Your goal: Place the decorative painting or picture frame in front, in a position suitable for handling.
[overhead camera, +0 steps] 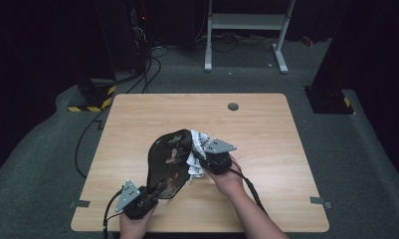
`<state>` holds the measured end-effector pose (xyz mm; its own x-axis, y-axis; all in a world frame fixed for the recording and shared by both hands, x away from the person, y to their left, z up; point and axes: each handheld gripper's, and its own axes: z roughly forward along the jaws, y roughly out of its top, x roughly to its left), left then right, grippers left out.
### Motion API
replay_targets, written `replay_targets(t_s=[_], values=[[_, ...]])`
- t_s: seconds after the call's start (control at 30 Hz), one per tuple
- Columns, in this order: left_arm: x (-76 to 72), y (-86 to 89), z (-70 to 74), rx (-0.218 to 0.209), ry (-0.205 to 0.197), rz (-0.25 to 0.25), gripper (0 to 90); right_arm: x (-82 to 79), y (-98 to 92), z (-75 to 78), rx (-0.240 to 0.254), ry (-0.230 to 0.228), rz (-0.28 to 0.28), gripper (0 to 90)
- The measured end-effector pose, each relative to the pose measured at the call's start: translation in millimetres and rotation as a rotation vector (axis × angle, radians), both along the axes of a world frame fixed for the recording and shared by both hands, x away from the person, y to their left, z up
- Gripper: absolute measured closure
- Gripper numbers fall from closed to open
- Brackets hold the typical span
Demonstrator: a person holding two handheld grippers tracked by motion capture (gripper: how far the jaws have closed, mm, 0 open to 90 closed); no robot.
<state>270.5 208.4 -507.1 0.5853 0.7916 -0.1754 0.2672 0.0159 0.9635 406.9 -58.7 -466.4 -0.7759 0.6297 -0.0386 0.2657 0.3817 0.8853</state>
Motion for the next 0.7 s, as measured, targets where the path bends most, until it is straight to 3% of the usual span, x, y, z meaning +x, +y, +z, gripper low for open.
replay_targets(t_s=[0.13,0.5,0.7], values=[[0.4,0.0,0.2,0.002,0.0,-0.001,79.6,0.6,-1.0,3.7,0.01,-0.003,0.006,75.7],[0.8,0.7,0.3,0.004,0.0,-0.006,79.8,-1.5,0.9,65.6,0.073,-0.15,0.013,75.6],[1.4,0.9,0.5,0.008,-0.001,-0.009,79.8,-19.0,14.6,90.7,0.099,-0.225,0.087,75.5]])
